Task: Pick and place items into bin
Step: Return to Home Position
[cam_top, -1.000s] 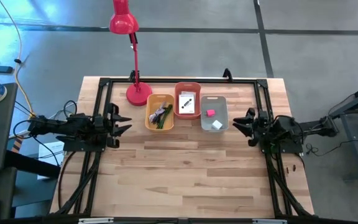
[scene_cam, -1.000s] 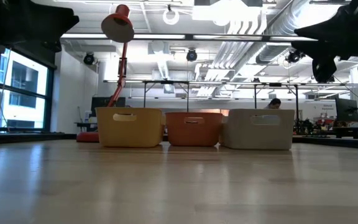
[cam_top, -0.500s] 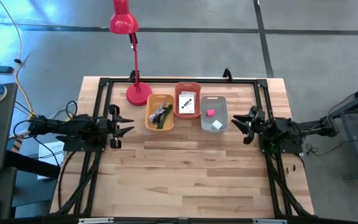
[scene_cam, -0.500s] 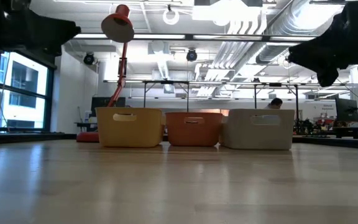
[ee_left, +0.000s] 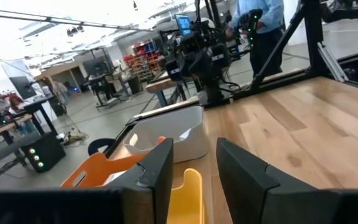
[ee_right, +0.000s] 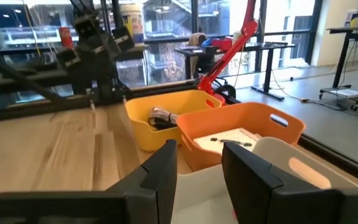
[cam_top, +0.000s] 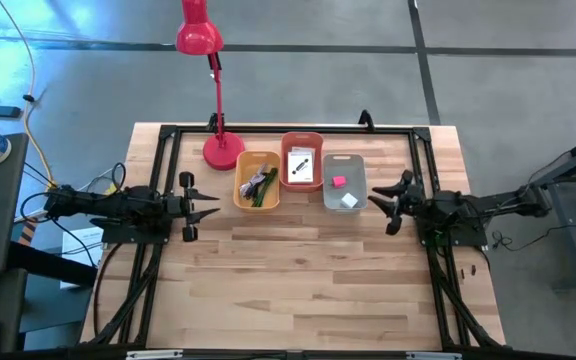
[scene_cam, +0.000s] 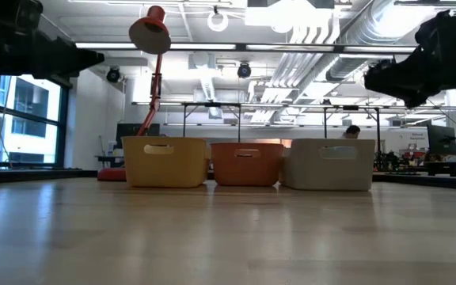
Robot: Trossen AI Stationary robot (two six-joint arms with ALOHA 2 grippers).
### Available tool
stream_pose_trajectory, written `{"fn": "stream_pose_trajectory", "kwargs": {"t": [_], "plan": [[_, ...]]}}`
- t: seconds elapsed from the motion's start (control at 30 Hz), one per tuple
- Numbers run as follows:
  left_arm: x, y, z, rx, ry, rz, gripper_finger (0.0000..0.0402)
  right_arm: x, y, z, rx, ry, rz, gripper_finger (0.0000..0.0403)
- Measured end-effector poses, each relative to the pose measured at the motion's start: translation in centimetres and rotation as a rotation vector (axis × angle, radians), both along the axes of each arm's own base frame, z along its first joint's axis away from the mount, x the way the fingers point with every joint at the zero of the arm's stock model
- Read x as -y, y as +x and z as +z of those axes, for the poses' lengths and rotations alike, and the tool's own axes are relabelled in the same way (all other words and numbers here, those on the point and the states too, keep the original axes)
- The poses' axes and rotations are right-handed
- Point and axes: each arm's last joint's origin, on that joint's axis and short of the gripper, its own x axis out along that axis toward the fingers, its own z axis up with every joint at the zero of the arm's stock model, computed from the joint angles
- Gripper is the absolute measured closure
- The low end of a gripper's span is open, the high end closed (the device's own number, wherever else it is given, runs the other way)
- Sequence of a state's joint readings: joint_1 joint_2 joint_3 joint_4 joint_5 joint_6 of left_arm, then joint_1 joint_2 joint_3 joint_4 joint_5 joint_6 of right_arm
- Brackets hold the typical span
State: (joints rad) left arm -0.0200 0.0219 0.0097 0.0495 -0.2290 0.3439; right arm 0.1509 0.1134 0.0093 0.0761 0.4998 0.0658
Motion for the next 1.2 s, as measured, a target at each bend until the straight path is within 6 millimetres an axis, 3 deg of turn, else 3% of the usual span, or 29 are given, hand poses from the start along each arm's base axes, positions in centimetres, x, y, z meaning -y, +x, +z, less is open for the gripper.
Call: {"fn": "stream_pose_trajectory", "kwargs": {"t": [0.6, 0.83, 1.2], "plan": [[0.01, 0.0, 0.0, 0.006, -0.027, -0.006, 0.0291, -0.39, 0.29, -0.34, -0.035, 0.013, 0.13, 0.0284], [0.03, 0.01, 0.0, 0.032, -0.155, -0.015, 0.0291, -0.34, 0.28, -0.33, 0.017, 0.18, 0.105, 0.0284], [0.1, 0.02, -0.02, 0.024, -0.133, -0.039, 0.0291, -0.4, 0.29, -0.37, -0.003, 0.13, 0.127, 0.0284]]}}
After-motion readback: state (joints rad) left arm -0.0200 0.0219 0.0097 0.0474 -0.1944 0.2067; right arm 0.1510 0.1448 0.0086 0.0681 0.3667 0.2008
